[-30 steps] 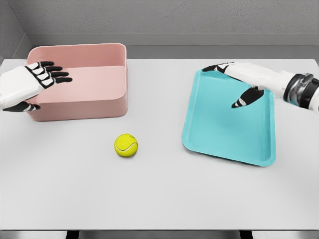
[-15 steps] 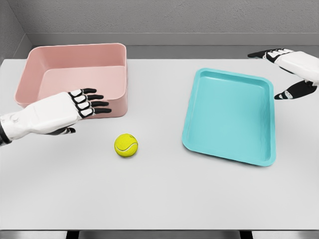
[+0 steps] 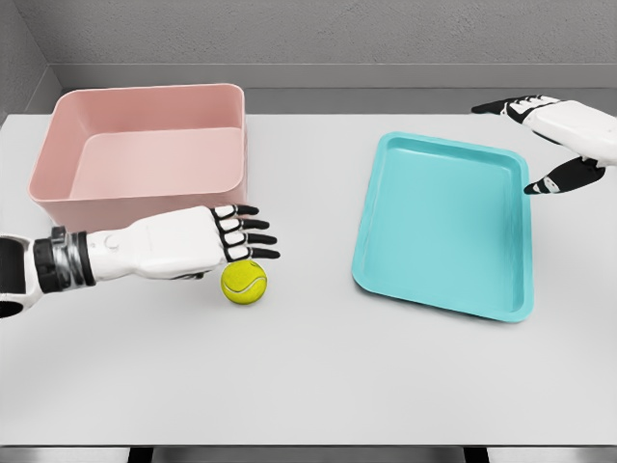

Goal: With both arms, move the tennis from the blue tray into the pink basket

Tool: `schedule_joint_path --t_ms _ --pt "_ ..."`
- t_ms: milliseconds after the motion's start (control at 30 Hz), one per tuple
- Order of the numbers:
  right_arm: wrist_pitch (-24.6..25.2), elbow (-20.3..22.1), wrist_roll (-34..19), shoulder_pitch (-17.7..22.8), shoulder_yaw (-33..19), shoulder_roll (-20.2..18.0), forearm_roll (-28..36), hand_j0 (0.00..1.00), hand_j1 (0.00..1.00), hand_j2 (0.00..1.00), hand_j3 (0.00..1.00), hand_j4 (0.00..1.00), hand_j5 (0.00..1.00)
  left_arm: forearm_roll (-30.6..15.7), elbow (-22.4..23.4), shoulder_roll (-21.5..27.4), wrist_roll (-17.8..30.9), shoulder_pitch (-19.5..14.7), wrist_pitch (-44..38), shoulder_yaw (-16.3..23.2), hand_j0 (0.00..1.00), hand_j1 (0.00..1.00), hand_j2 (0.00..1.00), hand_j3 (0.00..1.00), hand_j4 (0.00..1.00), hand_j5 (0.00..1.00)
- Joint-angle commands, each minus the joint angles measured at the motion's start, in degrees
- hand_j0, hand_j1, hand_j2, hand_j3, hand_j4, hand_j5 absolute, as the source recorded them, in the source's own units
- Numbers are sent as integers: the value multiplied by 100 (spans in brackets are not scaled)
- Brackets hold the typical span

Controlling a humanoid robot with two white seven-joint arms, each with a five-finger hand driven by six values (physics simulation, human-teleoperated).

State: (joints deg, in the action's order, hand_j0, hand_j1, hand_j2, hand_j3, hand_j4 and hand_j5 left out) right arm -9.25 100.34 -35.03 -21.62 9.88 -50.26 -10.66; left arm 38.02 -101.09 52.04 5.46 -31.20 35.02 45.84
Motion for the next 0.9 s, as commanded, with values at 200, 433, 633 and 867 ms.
schedule_joint_path --t_ms 200,433,633,867 --pt "-7 -14 3 -9 5 -28 20 100 100 100 100 100 100 136 1 -44 975 -229 -2 320 100 100 100 100 100 100" --pt "-16 -32 3 0 32 -10 29 100 100 100 100 100 100 136 1 -44 1054 -536 -2 338 100 100 100 100 100 100" --pt "-7 -32 3 -9 32 -10 29 100 100 100 100 100 100 153 1 -176 1458 -879 -2 592 100 100 100 100 100 100" --pt "-7 -102 3 70 41 -45 29 100 100 100 100 100 100 294 10 -352 1502 -1318 -2 1199 100 100 100 100 100 100"
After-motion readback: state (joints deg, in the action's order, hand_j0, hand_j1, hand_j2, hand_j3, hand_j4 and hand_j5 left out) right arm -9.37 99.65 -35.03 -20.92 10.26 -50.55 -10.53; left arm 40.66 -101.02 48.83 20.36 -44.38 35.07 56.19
